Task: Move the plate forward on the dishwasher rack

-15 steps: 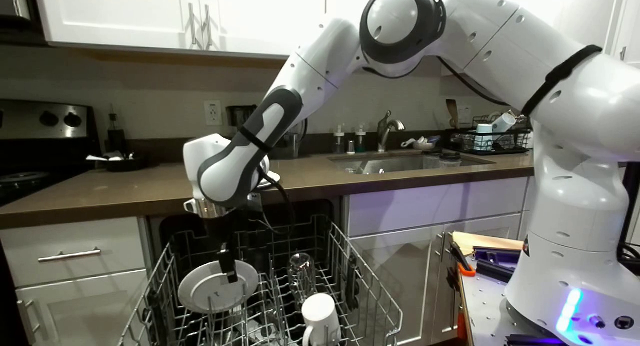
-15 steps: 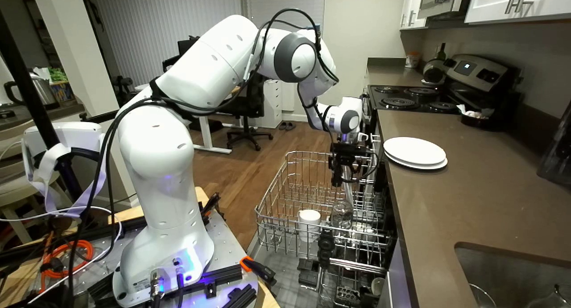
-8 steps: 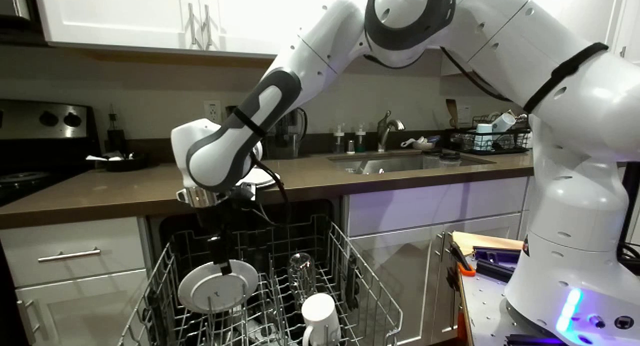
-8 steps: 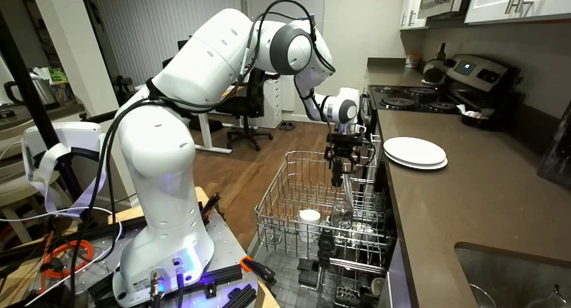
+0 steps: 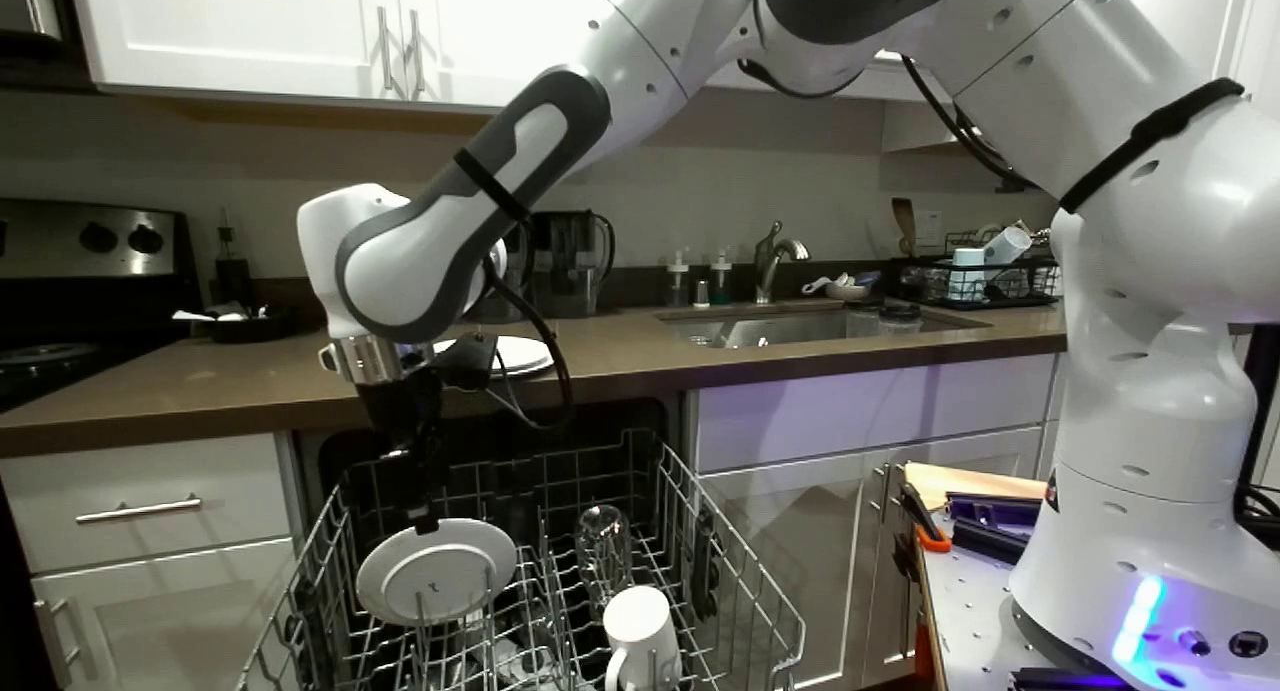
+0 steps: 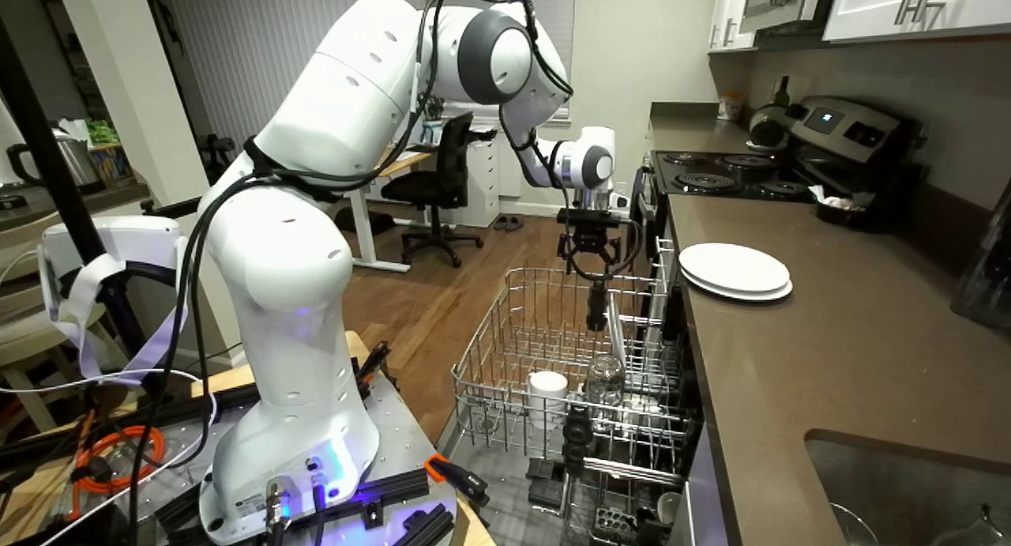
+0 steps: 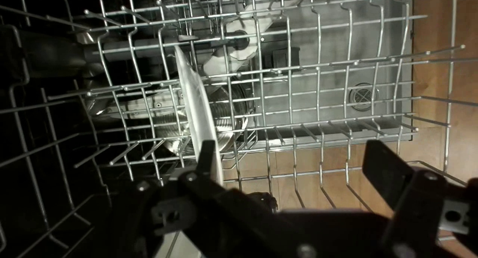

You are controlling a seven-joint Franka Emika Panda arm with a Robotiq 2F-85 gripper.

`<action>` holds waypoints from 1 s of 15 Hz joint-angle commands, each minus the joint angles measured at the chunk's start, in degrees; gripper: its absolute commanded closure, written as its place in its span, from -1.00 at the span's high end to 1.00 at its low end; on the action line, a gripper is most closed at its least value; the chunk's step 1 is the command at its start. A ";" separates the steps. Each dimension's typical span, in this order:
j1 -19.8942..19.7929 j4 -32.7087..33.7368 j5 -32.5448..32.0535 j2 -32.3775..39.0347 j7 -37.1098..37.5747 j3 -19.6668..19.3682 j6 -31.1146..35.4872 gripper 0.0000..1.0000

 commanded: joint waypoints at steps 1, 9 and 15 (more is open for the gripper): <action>2.27 -6.47 0.28 -6.64 3.60 -0.11 -0.50 1.00; 6.28 -19.07 -0.17 -18.12 11.64 0.59 0.73 1.00; 6.51 -18.94 -0.14 -18.15 11.53 1.07 -0.09 1.00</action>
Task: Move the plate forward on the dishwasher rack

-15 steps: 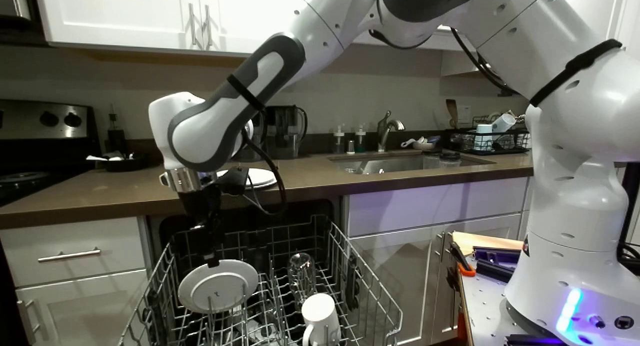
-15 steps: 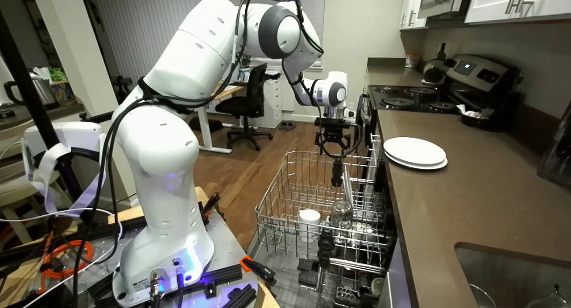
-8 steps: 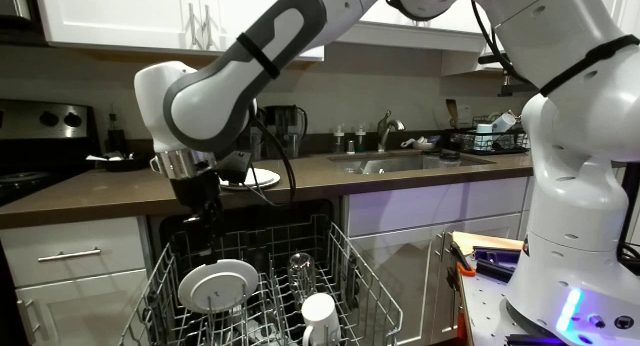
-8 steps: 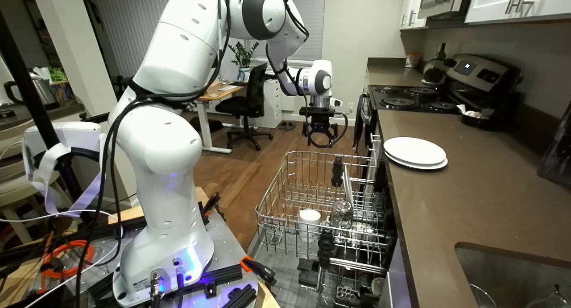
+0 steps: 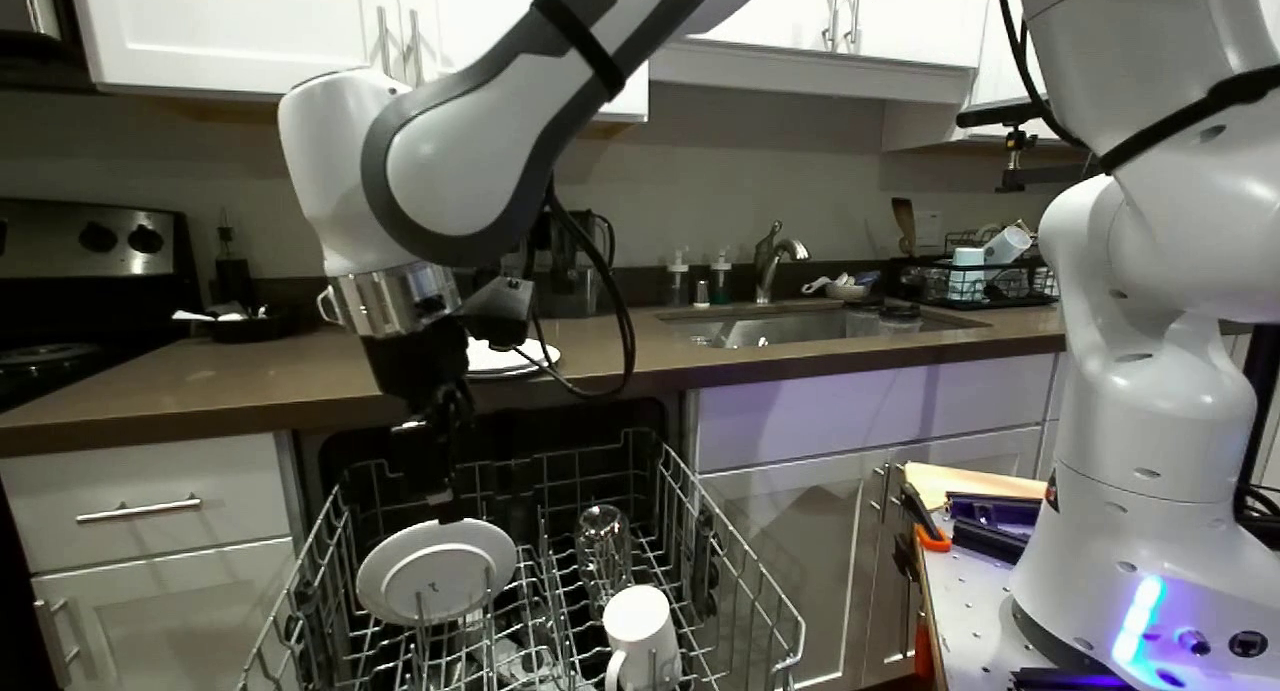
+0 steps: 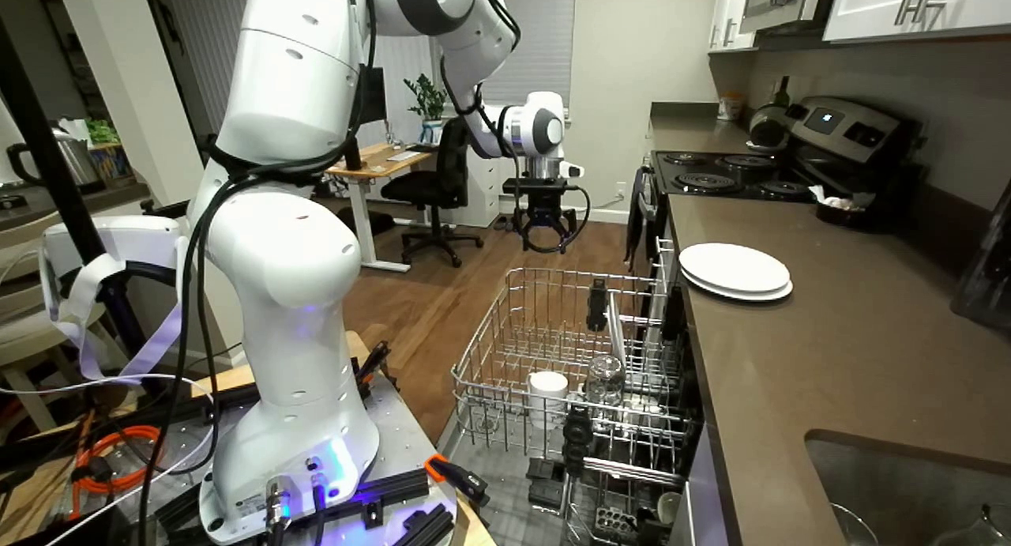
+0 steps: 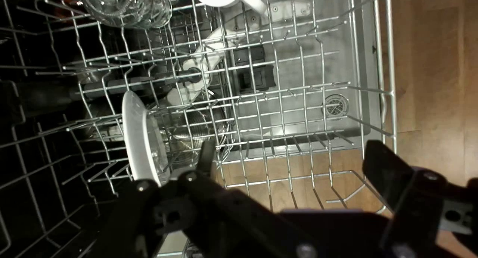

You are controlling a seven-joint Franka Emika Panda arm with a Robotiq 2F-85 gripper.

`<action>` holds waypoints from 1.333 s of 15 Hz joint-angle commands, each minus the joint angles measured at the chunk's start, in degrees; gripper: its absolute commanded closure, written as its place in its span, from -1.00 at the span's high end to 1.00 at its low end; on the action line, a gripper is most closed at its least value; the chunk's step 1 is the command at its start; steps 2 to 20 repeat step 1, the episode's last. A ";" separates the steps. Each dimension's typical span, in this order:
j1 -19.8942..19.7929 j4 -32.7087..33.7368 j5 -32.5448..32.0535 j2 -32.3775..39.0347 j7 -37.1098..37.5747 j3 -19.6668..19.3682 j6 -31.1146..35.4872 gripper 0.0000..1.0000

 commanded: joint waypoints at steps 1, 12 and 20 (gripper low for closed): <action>-0.29 0.09 -0.13 0.02 0.10 0.28 -0.14 1.00; -0.29 0.09 -0.13 0.02 0.10 0.28 -0.14 1.00; -0.29 0.09 -0.13 0.02 0.10 0.28 -0.14 1.00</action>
